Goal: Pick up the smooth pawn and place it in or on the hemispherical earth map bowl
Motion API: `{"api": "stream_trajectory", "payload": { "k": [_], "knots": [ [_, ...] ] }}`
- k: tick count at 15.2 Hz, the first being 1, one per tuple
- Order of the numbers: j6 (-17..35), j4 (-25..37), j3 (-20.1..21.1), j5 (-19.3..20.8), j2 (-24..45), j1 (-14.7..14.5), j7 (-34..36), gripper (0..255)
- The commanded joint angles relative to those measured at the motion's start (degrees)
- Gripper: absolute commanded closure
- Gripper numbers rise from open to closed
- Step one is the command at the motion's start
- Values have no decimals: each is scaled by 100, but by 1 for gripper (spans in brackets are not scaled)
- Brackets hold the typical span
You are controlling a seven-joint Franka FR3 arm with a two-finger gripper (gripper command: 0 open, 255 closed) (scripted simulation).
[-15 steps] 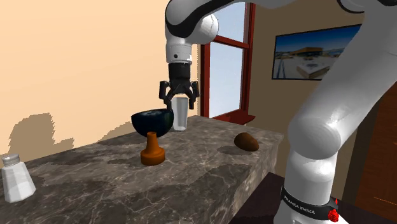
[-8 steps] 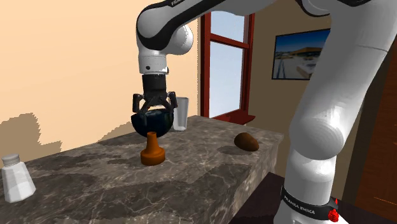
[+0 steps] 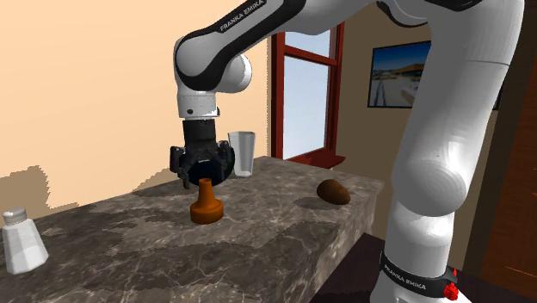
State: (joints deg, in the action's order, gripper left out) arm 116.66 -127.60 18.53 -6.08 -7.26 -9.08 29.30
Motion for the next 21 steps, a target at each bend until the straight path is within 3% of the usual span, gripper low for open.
{"api": "stream_trajectory", "payload": {
  "k": [1,8,9,18,21],
  "knots": [
    [127,-89,2,6,37,1,-7,0],
    [126,-88,3,6,38,1,-6,0],
    [126,-88,3,6,38,1,-6,255],
    [127,-88,2,6,39,1,-6,255],
    [-108,55,-12,-11,-57,4,-15,255]
  ]
}}
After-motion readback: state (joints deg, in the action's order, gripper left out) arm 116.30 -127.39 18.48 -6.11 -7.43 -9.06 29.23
